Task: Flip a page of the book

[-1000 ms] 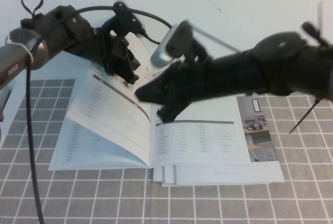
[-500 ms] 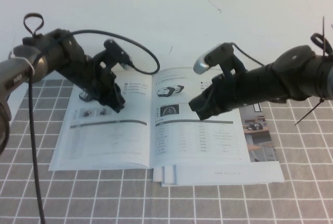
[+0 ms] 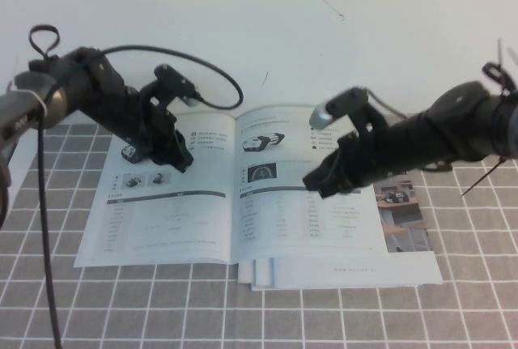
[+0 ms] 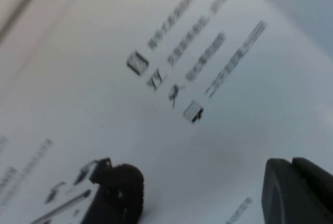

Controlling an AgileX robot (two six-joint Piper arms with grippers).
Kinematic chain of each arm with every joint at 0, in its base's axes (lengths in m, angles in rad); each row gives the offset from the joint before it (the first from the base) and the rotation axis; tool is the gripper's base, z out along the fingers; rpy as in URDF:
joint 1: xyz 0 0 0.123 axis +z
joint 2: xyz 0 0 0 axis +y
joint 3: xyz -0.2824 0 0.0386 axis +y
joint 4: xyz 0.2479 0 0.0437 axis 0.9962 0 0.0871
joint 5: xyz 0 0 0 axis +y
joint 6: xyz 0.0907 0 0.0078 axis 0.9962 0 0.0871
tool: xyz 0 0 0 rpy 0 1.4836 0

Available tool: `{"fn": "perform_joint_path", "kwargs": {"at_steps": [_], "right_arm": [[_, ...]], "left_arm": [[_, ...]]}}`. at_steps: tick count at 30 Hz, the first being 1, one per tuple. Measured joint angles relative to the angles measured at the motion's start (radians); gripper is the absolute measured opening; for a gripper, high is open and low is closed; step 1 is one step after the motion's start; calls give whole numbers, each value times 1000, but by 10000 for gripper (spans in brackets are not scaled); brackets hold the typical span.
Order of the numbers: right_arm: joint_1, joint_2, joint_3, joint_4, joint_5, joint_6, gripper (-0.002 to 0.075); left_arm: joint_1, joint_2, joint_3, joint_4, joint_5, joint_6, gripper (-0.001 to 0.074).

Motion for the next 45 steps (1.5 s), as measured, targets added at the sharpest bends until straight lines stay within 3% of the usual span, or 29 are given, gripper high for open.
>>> {"fn": "perform_joint_path", "kwargs": {"at_steps": [8, 20, 25, 32, 37, 45], "right_arm": [[-52, -335, 0, -8, 73, 48, -1], [-357, -921, 2, -312, 266, 348, -1], [-370, -1144, 82, -319, 313, 357, -1], [-374, -1486, 360, -320, 269, 377, -1], [-374, -1719, 627, -276, 173, 398, -1], [-374, -1909, 908, -364, 130, 399, -1]], "left_arm": [[0, -282, 2, -63, 80, -37, -4], [0, -718, 77, -199, 244, -88, -4], [0, -903, 257, -231, 257, -89, -4], [0, -1230, 589, -265, 212, -109, -4], [0, -1491, 864, -302, 134, -139, -4], [-21, -1859, 1256, -290, -109, -313, -4]]}}
